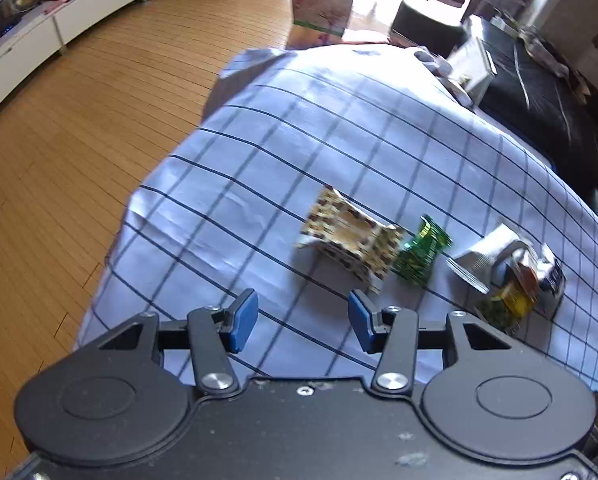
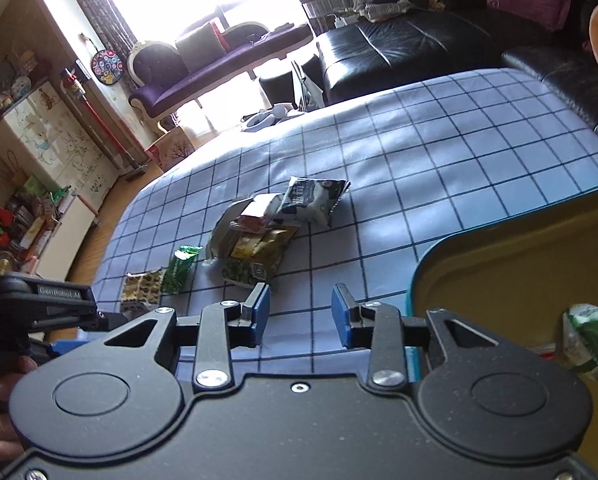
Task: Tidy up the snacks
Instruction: 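Grasp the red-and-white packet with the right tool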
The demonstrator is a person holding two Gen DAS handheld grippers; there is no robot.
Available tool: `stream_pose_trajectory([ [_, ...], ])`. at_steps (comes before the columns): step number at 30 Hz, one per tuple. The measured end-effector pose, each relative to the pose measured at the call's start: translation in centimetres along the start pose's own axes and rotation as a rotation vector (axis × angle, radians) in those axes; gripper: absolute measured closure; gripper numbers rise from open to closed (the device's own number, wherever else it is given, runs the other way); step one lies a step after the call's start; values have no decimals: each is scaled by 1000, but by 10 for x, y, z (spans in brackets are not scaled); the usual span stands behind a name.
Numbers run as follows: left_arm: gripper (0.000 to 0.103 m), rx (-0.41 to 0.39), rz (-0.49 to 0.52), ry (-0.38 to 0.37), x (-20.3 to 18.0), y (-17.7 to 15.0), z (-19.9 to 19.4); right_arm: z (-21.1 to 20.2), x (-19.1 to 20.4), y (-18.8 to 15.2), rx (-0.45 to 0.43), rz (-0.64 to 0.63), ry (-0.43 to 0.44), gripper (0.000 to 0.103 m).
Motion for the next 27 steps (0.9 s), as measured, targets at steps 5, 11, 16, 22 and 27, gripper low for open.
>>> stream_pose_trajectory([
  [5, 52, 3, -22, -24, 2, 2, -1, 14, 18, 24, 13, -6, -6, 60],
  [11, 52, -7, 9, -19, -5, 1, -2, 45, 43, 47, 83, -37, -19, 67],
  [16, 52, -8, 14, -16, -4, 2, -1, 65, 55, 54, 103, -25, -40, 67],
  [22, 52, -7, 7, -27, -4, 3, -1, 84, 54, 56, 113, -32, -107, 67],
  [27, 52, -8, 17, -30, -6, 2, -1, 91, 52, 56, 117, -36, -129, 67],
])
Point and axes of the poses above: each gripper's, at about its wrist camera, not at the fingertips, and z roughly the way its jaws point, x to its left, y to its top, the point moved 9 cm from there along z, roughly the way its jaws point, and after that the axes turned 12 degrees about -y, right-handed, at the moved point
